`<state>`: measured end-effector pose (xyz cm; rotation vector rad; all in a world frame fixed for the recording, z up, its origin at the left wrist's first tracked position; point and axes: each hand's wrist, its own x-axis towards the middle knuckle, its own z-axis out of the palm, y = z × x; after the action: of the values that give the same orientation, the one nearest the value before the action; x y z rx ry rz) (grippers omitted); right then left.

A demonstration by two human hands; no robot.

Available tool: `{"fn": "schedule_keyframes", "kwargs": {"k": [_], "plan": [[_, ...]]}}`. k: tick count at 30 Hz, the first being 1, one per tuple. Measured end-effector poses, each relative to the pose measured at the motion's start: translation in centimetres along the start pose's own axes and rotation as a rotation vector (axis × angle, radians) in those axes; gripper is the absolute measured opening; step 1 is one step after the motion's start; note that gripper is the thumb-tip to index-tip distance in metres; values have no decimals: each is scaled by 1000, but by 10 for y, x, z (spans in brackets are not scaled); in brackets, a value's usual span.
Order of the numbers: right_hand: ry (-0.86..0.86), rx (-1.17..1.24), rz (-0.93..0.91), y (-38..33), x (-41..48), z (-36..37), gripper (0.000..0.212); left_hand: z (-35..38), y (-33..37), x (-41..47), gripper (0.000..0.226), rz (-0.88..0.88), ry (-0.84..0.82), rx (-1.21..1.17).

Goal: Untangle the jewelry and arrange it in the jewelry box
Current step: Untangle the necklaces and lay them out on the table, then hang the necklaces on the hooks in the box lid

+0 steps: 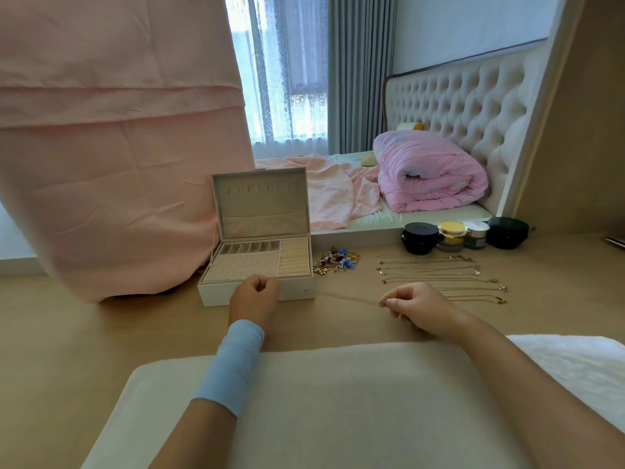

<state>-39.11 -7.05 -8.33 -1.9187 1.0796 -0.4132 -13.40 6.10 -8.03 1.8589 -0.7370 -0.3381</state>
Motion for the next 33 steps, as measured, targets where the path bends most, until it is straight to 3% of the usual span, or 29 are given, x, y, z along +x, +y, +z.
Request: {"fn": "schedule_keyframes", "kwargs": {"k": [6,12,19,23,27,30,33], "plan": [[95,-232,37,19,-6,-19,10,17,-1,-6,24,44,-218,380],[140,-316,41,20,-8,-16,7,25,4,-8,24,64,-154,224],[129,-588,46,4,-6,-5,5,13,3,-6,20,73,-304,859],[166,-752,-28,-19,2,13,25,8,-1,-4,19,120,-275,921],[120,-712,-212,-47,17,44,41,1,-6,3,13,303,-101,693],[18,-751,-325,-69,27,66,64,-7,-10,12,40,468,-23,648],[-68,-815,-369,-83,36,82,80,-16,-15,20,59,424,-169,799]]}}
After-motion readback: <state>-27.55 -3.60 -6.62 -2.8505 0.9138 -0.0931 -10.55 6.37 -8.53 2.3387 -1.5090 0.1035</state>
